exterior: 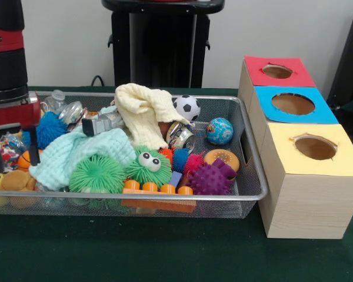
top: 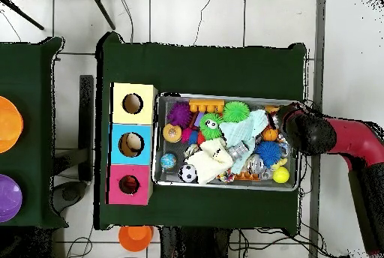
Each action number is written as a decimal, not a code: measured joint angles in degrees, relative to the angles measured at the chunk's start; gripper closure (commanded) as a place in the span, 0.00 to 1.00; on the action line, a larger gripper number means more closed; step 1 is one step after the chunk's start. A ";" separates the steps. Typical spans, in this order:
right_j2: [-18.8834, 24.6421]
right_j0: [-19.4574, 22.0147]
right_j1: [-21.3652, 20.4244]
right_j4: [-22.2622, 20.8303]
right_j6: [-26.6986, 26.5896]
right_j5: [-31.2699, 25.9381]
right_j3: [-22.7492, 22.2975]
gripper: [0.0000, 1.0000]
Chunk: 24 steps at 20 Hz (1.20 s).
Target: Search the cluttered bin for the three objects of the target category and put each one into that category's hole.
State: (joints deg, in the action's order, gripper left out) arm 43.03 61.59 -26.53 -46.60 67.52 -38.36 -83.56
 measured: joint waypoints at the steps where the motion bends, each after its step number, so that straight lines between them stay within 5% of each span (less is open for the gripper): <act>1: -0.01 0.00 0.08 -0.40 0.00 0.00 0.24 0.00; 24: -0.58 -0.13 4.34 -3.40 0.00 0.01 2.41 0.00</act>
State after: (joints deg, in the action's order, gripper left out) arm 42.45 61.46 -22.19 -50.00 67.52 -38.35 -81.15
